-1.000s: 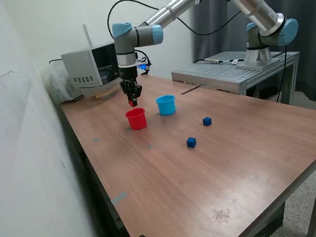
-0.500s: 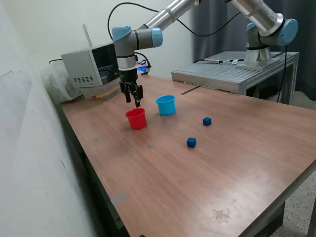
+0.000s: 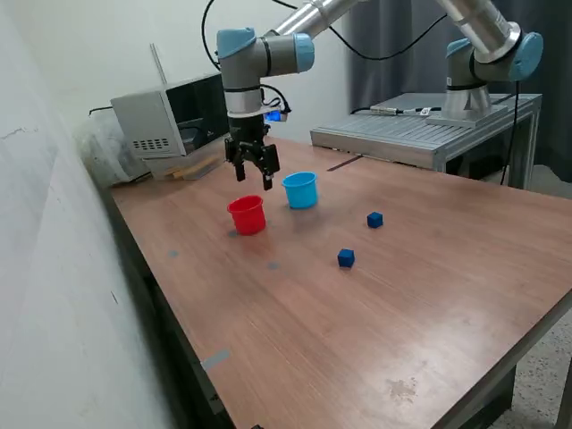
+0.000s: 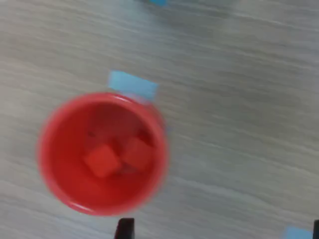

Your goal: Place red objects in the red bin, and blue objects in the blue bin.

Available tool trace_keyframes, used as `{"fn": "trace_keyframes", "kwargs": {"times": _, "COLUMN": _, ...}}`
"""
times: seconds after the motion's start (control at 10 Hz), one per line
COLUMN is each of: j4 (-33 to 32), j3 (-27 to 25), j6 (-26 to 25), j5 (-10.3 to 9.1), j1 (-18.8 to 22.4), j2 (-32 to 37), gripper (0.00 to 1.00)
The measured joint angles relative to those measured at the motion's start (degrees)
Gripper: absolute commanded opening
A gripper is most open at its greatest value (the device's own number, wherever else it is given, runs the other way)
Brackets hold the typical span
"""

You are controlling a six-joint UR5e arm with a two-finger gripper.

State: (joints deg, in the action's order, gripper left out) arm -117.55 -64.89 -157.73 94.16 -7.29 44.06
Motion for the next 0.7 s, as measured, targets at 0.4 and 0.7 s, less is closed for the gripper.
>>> {"fn": "trace_keyframes", "kwargs": {"times": 0.4, "j4": 0.5, "j3": -1.09, "j6": 2.01, "j5": -2.4, "j1": 7.45, "j2": 1.1, "gripper": 1.0}}
{"fn": "trace_keyframes", "kwargs": {"times": 0.7, "j4": 1.29, "j3": -1.8, "j6": 2.3, "j5": -6.02, "j1": 9.22, "j2": 0.81, "gripper": 1.0}}
